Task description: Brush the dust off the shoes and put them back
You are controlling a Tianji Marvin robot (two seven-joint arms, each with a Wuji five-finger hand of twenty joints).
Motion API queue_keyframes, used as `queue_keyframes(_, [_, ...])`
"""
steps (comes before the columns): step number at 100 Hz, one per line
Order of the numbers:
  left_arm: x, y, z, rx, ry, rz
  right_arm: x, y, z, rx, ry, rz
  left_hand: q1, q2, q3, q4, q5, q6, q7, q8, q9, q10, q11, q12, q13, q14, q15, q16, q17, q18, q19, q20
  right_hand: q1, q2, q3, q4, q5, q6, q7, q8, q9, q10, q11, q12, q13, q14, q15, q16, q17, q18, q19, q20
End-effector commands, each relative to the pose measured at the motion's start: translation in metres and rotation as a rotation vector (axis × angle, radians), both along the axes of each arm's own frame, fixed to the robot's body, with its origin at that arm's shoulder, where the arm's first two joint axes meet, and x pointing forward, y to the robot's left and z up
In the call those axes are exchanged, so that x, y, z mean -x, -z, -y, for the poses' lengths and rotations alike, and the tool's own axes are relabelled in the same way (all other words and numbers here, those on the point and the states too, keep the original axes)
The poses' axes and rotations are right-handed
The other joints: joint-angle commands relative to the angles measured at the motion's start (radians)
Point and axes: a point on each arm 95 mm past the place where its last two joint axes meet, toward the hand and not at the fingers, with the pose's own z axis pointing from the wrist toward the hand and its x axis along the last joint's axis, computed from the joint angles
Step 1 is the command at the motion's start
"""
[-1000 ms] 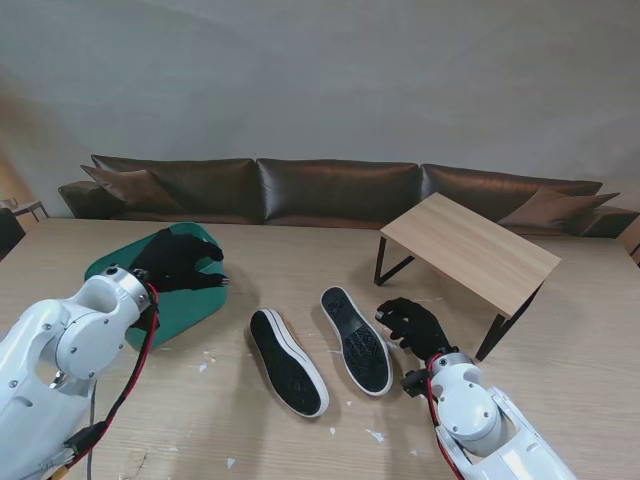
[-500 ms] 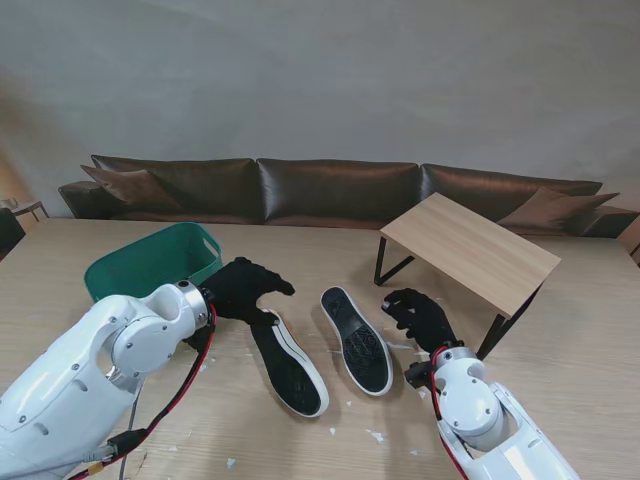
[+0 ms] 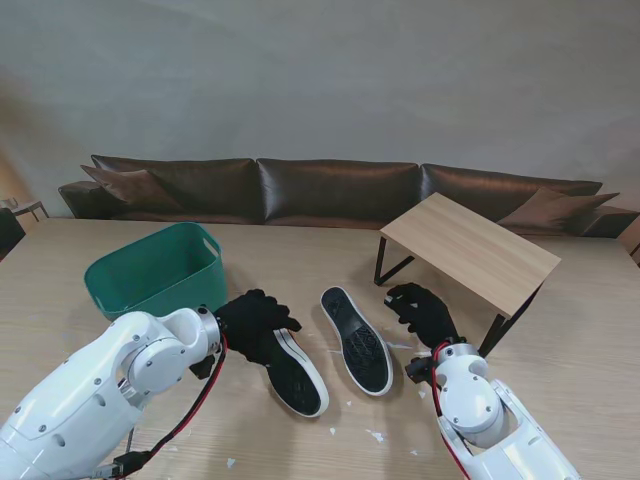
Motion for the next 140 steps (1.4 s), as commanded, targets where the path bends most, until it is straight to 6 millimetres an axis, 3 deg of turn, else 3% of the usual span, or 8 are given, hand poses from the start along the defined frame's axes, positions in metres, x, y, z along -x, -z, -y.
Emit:
queue_keyframes(1, [-0.001,0.012,-0.005,-0.04,-0.003,-0.038,0.001,-0.002,-0.005,-0.011,-0.018,0.001,-0.034,-0.043,0.039,0.004,-0.042,-0.012,-0.014,-0.008,-0.032,-0.01,-0.016,-0.01,-0.057,-0.016,-0.02,-0.011,-0.016,-0.03,-0.051,-0.009,0.008,0.021,0.008,0.015,-0.031,0.007,0.014,-0.015,0.02,0.019,0.009,-0.014,0.027,0.007,0.007,0.008,-0.213,0.016,0.036,-0.013])
queue_keyframes(25, [-0.012,0.027,-0.004,-0.075,0.014,-0.023,0.001,-0.003,-0.004,-0.01,-0.016,0.002,-0.028,-0.022,0.049,0.007,-0.13,-0.028,-0.047,-0.021,-0.068,-0.011,-0.012,-0.004,-0.08,-0.026,-0.016,-0.007,-0.026,-0.049,-0.075,0.007,0.008,0.02,0.009,0.015,-0.031,0.008,0.013,-0.015,0.021,0.019,0.009,-0.014,0.027,0.007,0.007,0.008,-0.213,0.015,0.035,-0.013])
queue_keyframes(63, [-0.017,0.054,-0.001,-0.063,-0.013,-0.042,0.002,-0.003,-0.003,-0.014,-0.019,-0.003,0.024,-0.005,0.062,0.01,0.004,-0.043,0.031,0.014,0.041,-0.004,0.031,0.033,0.002,0.021,0.054,0.041,0.048,0.021,-0.034,0.077,0.01,0.022,0.007,0.015,-0.03,0.009,0.011,-0.014,0.024,0.021,0.008,-0.014,0.029,0.007,0.007,0.009,-0.212,0.016,0.034,-0.012])
queue_keyframes(85, [-0.015,0.065,0.001,-0.039,-0.031,0.006,0.004,-0.007,0.0,-0.014,-0.018,-0.001,0.082,-0.045,0.131,0.01,0.149,-0.018,0.312,0.272,0.231,0.017,0.204,0.287,0.17,0.09,0.369,0.301,0.126,0.05,0.396,0.408,0.009,0.021,0.007,0.015,-0.026,0.009,0.012,-0.014,0.026,0.021,0.008,-0.014,0.029,0.008,0.007,0.009,-0.212,0.017,0.034,-0.012])
queue_keyframes(90, [-0.013,0.067,0.002,-0.034,-0.035,0.011,0.005,-0.008,0.0,-0.014,-0.017,-0.001,0.098,-0.056,0.146,0.01,0.166,-0.018,0.447,0.386,0.272,0.014,0.252,0.386,0.209,0.096,0.477,0.377,0.087,0.038,0.694,0.375,0.01,0.021,0.008,0.016,-0.028,0.009,0.011,-0.014,0.027,0.021,0.008,-0.013,0.029,0.006,0.007,0.009,-0.212,0.017,0.034,-0.012])
queue_keyframes(98, [-0.011,0.071,0.003,-0.032,-0.041,0.01,0.005,-0.008,0.0,-0.014,-0.017,0.001,0.179,-0.111,0.083,-0.071,0.163,-0.036,0.68,0.55,0.332,0.003,0.339,0.501,0.265,0.099,0.631,0.466,0.106,0.028,0.934,0.347,0.01,0.021,0.008,0.016,-0.027,0.009,0.011,-0.013,0.026,0.021,0.007,-0.013,0.03,0.008,0.007,0.009,-0.211,0.017,0.034,-0.012])
queue_keyframes(114, [-0.005,0.078,0.003,-0.024,-0.061,0.009,0.005,-0.008,-0.001,-0.014,-0.016,0.003,0.27,-0.159,0.047,-0.078,0.216,-0.047,1.069,0.603,0.531,-0.04,0.333,0.968,0.398,0.089,0.809,0.543,0.213,0.033,1.102,0.343,0.009,0.021,0.007,0.016,-0.026,0.009,0.012,-0.013,0.027,0.02,0.008,-0.013,0.031,0.007,0.007,0.009,-0.21,0.017,0.034,-0.012])
queue_keyframes(140, [0.004,0.08,0.002,-0.001,-0.082,-0.024,0.006,-0.008,-0.002,-0.022,-0.016,0.002,0.35,-0.199,0.074,-0.058,0.359,-0.041,1.159,0.606,0.714,-0.079,0.287,0.924,0.614,0.097,0.766,0.549,0.358,0.055,1.131,0.298,0.009,0.021,0.008,0.016,-0.026,0.01,0.011,-0.013,0.026,0.02,0.007,-0.013,0.031,0.007,0.007,0.009,-0.211,0.017,0.034,-0.011])
